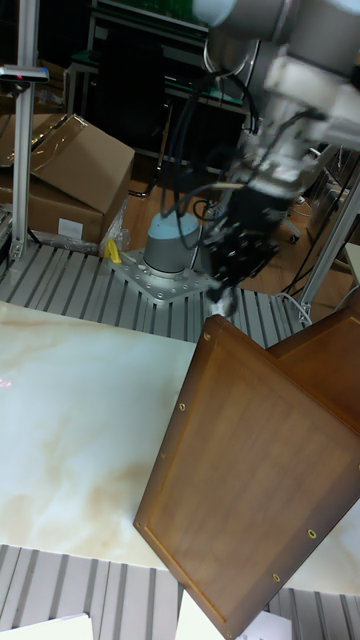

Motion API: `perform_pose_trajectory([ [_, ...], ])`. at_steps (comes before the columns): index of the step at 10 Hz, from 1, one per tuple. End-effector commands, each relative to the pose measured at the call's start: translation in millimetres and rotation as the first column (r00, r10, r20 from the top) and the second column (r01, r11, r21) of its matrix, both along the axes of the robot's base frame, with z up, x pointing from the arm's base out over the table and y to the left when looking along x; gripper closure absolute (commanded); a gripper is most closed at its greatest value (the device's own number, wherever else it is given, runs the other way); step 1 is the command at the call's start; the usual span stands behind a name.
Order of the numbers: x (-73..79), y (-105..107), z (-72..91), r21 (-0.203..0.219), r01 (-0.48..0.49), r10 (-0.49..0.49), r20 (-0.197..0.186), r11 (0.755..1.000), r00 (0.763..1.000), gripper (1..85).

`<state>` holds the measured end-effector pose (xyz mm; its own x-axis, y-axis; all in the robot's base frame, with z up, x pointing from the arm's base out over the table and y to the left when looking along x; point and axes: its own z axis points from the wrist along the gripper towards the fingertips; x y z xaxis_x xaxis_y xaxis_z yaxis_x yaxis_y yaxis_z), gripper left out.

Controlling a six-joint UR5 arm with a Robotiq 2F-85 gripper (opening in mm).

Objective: Take the object down from the shelf

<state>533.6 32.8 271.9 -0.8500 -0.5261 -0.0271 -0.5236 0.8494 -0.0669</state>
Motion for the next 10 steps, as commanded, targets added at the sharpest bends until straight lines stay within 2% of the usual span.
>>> perform_pose_trajectory([
  [1,6.6,-42,-53.2,0.05,0.024,-0.028,0.064,0.998,0.998,84.3],
  [3,-7.0,-45,-54.5,0.045,0.162,-0.163,0.012,0.986,0.987,84.3],
  [4,-16.4,-54,-54.8,0.009,0.229,-0.229,-0.016,0.973,0.973,84.3],
  [5,-27.4,-52,-48.1,-0.019,0.277,-0.278,-0.019,0.961,0.961,84.3],
  [6,-27.1,-66,-51.0,-0.029,0.271,-0.271,-0.009,0.962,0.962,84.3],
  [8,-5.1,-114,-87.2,0.058,0.193,-0.195,0.018,0.979,0.981,84.3],
  [9,1.7,-138,-100.8,0.036,0.178,-0.18,0.055,0.983,0.982,84.3],
  [10,5.3,-141,-109.7,0.051,0.169,-0.173,0.085,0.984,0.981,84.3],
])
